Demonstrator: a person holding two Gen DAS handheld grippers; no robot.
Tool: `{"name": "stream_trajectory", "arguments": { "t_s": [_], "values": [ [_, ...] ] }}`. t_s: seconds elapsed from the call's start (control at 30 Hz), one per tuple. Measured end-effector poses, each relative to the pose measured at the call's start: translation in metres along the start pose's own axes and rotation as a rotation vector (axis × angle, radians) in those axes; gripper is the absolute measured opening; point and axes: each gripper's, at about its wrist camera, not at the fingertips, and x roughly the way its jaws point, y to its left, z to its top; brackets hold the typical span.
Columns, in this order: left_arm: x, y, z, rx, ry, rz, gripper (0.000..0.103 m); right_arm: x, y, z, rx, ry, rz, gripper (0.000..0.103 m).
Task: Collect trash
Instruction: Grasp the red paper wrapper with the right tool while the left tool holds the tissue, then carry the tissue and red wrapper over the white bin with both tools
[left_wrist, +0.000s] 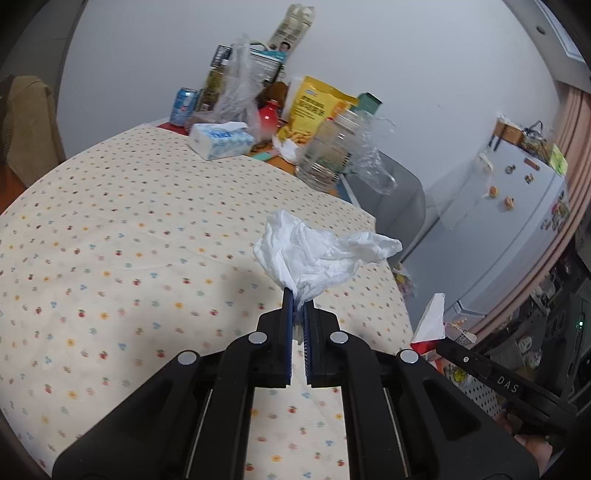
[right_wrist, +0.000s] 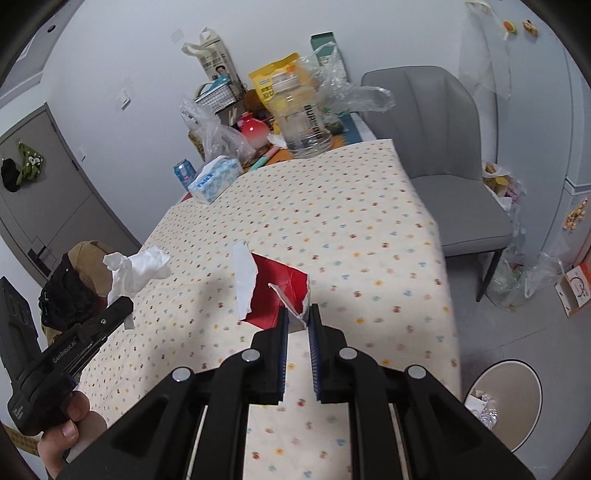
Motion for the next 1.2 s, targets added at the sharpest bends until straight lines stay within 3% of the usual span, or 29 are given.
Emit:
{"name": "stream_trajectory", "arguments": {
  "t_s": [0.5, 0.93, 1.2],
  "values": [
    [0.039, -0.092, -0.038, 0.152, 0.122, -0.094, 0.006, -0.055, -0.123, -0.025, 0.156, -0.041, -0.148, 0.012],
    [0.087, -0.194, -0.084, 0.336, 0.255, -0.189, 0.006, -0.09, -0.233, -0.084, 0.355, -0.06, -0.263, 0.013],
    [0.112, -0.247, -0.123, 0.428, 0.337, -0.229, 0.006, -0.089, -0.289, -0.115, 0.45, -0.041, -0.306, 0.015]
  ]
}}
